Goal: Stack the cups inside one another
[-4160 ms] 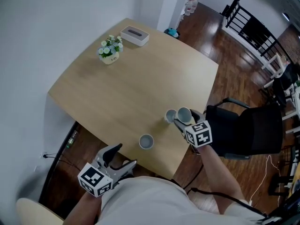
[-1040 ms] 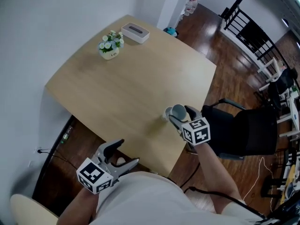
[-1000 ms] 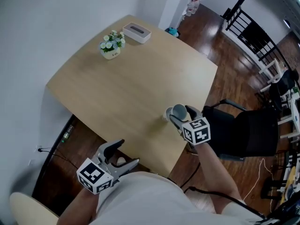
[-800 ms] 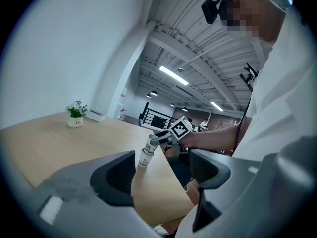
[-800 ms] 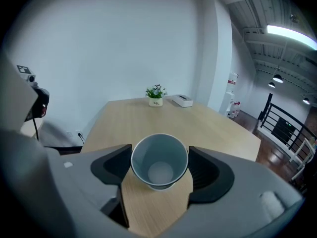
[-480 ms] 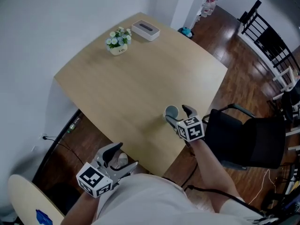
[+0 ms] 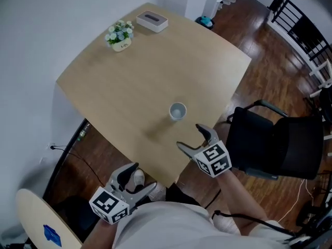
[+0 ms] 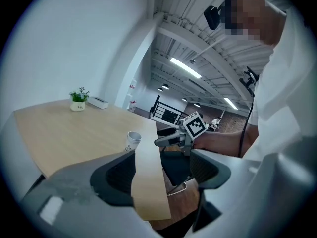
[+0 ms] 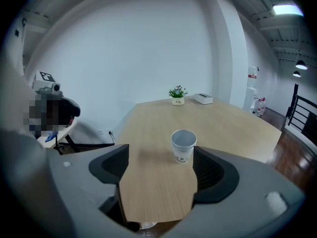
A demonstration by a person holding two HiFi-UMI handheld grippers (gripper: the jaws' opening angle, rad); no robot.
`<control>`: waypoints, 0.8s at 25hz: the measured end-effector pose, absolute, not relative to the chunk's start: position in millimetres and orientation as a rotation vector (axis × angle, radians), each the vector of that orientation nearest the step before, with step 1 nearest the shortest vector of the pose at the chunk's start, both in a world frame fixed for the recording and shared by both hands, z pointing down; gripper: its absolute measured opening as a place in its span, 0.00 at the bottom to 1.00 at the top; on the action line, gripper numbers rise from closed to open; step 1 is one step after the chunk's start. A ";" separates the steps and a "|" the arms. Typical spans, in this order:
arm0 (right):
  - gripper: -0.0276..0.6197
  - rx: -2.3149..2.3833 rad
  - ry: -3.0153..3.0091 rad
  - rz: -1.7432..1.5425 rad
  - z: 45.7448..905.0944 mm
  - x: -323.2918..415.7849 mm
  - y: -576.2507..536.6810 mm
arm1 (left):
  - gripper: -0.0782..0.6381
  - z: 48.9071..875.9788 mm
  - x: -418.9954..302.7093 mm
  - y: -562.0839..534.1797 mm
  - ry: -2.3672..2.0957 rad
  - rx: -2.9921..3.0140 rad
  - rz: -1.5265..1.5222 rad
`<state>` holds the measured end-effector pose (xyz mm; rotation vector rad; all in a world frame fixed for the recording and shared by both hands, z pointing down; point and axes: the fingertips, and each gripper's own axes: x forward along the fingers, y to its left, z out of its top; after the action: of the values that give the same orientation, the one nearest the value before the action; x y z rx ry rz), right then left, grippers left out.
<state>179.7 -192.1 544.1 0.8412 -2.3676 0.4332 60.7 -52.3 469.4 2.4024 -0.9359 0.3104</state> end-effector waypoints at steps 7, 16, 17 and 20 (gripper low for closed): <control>0.67 0.862 -2.355 0.418 518.1 193.5 -111.9 | 0.61 456.5 81.2 -33.5 -0.793 2.526 0.359; 0.67 1.024 -2.320 0.410 483.2 168.3 6.6 | 0.61 445.5 39.9 46.0 -0.669 2.638 0.315; 0.67 1.032 -2.315 0.393 480.5 161.8 20.8 | 0.61 446.7 32.2 56.8 -0.665 2.640 0.310; 0.67 1.035 -2.314 0.371 476.9 137.3 59.0 | 0.61 456.2 8.5 86.7 -0.659 2.633 0.301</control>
<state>137.3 59.0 476.9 1.0354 -2.3144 0.3708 8.5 86.7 456.2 2.6326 -0.6586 0.3006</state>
